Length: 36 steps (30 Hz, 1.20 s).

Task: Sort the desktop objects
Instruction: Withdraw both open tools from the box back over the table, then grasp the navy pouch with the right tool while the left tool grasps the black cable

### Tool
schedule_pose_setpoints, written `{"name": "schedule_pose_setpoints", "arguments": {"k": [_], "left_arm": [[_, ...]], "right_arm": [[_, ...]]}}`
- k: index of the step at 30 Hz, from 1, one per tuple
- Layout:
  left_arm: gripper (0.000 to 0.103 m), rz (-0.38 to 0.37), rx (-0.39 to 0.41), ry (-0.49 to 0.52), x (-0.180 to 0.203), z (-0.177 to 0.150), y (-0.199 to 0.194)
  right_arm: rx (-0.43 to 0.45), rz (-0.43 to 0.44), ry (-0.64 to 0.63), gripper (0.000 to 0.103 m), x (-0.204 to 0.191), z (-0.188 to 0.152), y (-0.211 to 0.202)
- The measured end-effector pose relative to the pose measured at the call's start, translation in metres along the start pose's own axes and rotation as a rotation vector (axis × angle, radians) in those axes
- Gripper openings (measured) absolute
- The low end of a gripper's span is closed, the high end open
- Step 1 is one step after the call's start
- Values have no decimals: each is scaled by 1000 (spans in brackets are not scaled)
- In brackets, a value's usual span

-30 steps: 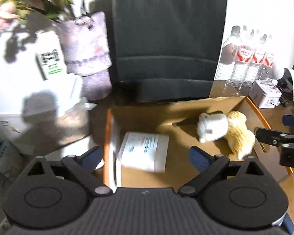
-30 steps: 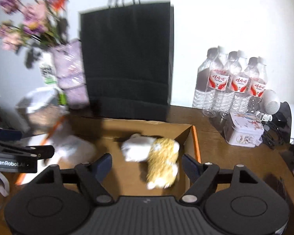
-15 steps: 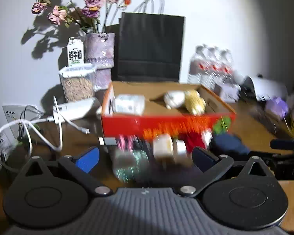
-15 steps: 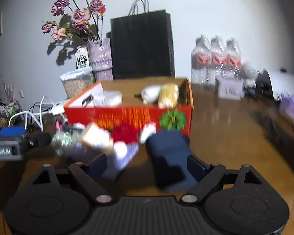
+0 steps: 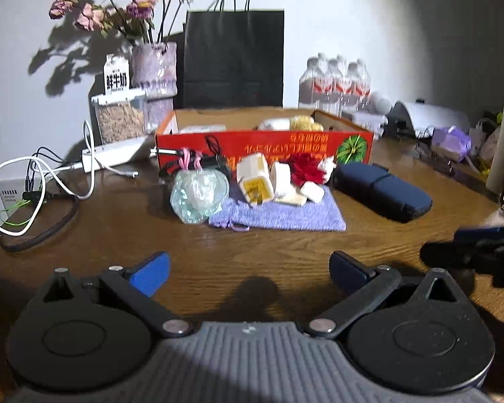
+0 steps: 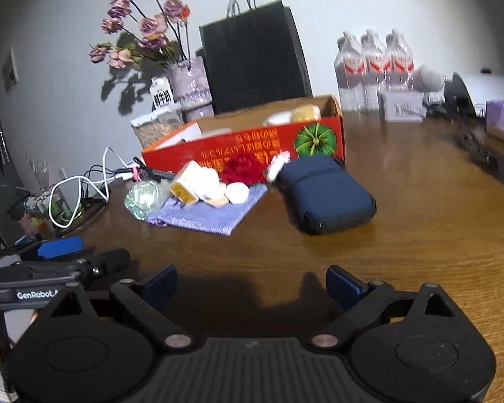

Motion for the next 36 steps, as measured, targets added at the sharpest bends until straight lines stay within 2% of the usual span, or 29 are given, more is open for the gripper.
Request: {"name": "schedule_pose_setpoints", "arguments": {"k": [3, 11, 20, 24, 27, 28, 29, 30, 31, 34, 36], "left_arm": [[103, 21, 12, -10, -1, 0, -1], [103, -5, 36, 43, 10, 0, -3], [103, -12, 0, 26, 7, -2, 1], [103, -39, 3, -12, -1, 5, 3], [103, -24, -7, -40, -10, 19, 12], [103, -18, -5, -54, -14, 24, 15], [103, -12, 0, -69, -18, 31, 19], [103, -8, 4, -78, -20, 37, 24], [103, 0, 5, -80, -22, 44, 30], [103, 7, 6, -60, -24, 60, 49], [103, 14, -5, -50, -27, 68, 63]], "right_arm": [[16, 6, 27, 95, 3, 1, -2], [13, 13, 42, 95, 6, -1, -1], [-14, -30, 42, 95, 9, 0, 3], [-15, -78, -18, 95, 9, 14, 3], [47, -127, -75, 96, 6, 40, -5], [107, -136, -100, 97, 3, 52, -11], [168, -139, -120, 103, 2, 61, -15], [241, -136, -145, 103, 1, 70, -19], [278, -126, -172, 103, 1, 75, -15], [140, -145, -159, 103, 11, 83, 18], [86, -163, -148, 103, 18, 88, 37]]}}
Point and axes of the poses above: each gripper's, at about its wrist camera, not at the fingertips, and y roughly the way its jaws point, x to its right, z to its top, the point moved 10 cm from there along y, roughly the way its jaws point, and after that the axes turned 13 degrees about z, right-handed, at the moved point
